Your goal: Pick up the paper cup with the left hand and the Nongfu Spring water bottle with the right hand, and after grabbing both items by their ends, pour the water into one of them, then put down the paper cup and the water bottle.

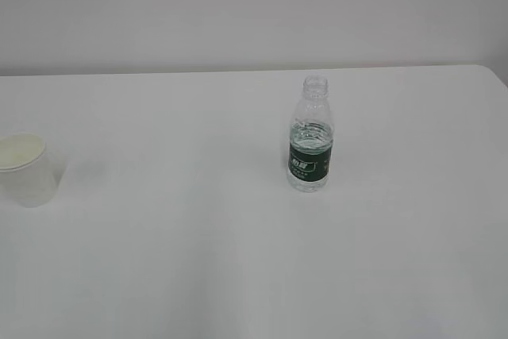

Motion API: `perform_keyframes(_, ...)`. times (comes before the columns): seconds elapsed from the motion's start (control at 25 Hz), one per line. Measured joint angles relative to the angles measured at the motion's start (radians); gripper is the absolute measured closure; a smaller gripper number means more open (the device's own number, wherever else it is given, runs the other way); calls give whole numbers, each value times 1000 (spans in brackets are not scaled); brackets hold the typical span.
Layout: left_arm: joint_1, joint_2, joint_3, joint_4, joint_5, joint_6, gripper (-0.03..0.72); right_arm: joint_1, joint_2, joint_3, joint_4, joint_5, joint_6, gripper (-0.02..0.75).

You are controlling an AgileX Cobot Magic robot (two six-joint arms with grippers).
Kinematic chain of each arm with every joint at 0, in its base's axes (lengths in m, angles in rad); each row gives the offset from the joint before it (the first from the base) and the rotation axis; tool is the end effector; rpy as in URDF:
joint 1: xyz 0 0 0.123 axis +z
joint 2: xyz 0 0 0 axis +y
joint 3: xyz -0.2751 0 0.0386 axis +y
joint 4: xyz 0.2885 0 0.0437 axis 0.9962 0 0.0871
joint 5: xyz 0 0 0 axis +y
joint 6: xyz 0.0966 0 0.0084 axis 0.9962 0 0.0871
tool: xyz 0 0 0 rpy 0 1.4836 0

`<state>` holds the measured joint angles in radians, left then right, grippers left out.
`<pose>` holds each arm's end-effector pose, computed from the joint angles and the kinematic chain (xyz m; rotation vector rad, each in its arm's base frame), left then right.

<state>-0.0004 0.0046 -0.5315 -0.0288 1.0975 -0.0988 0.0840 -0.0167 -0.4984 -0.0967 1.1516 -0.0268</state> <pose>0.0383 -0.0025 0.3006 -0.0986 2.0529 -0.0961 0.0369 -0.0055 0.2868 -0.1065 2.1144 -0.0830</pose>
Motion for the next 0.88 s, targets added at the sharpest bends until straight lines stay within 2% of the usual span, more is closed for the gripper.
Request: perform_keyframes(0.88, 0, 0, 0, 0, 0, 0, 101, 0, 0, 0, 0, -1, 0, 204)
